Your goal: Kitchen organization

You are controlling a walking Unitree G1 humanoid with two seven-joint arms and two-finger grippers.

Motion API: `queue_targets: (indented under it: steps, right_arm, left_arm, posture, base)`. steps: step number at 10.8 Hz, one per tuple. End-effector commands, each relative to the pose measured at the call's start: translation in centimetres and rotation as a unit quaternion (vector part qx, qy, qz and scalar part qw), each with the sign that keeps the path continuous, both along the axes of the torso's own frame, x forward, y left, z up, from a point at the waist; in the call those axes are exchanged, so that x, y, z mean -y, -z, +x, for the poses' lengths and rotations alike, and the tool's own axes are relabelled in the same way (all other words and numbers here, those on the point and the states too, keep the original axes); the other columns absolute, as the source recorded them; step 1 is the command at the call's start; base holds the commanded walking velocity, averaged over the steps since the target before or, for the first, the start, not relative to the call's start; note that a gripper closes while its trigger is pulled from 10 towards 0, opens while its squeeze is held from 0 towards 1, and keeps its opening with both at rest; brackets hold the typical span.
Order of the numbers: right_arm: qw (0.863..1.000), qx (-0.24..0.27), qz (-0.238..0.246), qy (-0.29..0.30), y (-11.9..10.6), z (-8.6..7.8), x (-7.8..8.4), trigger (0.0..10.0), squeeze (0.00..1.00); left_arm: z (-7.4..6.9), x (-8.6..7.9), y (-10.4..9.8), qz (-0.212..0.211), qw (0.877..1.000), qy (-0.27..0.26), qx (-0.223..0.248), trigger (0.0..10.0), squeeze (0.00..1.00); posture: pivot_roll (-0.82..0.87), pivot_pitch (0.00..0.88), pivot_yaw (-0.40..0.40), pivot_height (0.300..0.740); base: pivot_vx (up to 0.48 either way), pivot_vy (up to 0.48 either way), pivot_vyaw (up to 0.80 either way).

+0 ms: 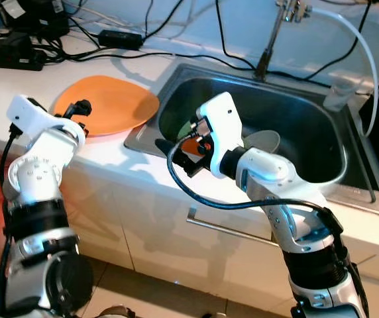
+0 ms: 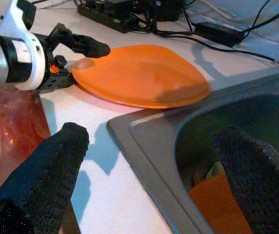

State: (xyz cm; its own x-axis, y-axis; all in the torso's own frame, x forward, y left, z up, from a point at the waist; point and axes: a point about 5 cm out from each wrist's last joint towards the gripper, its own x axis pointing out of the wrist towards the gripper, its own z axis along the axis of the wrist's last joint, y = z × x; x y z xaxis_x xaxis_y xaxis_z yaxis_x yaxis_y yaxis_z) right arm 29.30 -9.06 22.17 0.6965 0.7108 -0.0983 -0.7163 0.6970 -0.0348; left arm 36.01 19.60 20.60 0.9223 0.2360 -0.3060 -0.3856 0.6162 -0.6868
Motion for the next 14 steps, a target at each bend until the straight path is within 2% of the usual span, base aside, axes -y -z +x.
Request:
queue_targets:
  steps: [1,6,7,10,14]
  right_arm:
    - [1.0,0.01,0.002,0.014,-0.4,0.0,0.4,10.0,0.0]
    - [1.0,0.004,0.003,0.024,-0.2,-0.5,0.7,10.0,0.0]
    - [1.0,0.003,0.004,0.025,-0.1,-0.7,0.7,10.0,0.0]
    - [1.0,0.0,0.005,0.031,0.0,-0.8,0.9,10.0,0.0]
    - [0.999,-0.002,0.004,0.032,0.0,-0.8,1.0,10.0,0.0]
  left_arm:
    - [0.1,0.5,2.1,-0.016,0.998,0.012,-0.052,10.0,0.0]
    - [1.3,-0.3,2.9,-0.025,0.998,0.012,-0.062,10.0,0.0]
    - [1.6,-0.9,2.8,-0.017,0.999,0.011,-0.048,0.0,0.0]
    - [1.9,-2.0,2.8,-0.004,0.999,0.007,-0.045,0.0,0.0]
    - [2.0,-2.1,3.1,-0.012,0.999,0.007,-0.044,0.0,0.0]
  posture:
    - [0.03,0.079,-0.049,0.74]
    - [0.02,0.099,-0.041,0.74]
    - [0.01,0.105,-0.035,0.74]
    - [0.01,0.111,-0.03,0.74]
    - [0.01,0.11,-0.032,0.74]
  base:
    - [0.0,0.0,0.0]
    - [0.0,0.0,0.0]
    - [0.0,0.0,0.0]
    - [0.0,0.0,0.0]
    - [0.0,0.0,0.0]
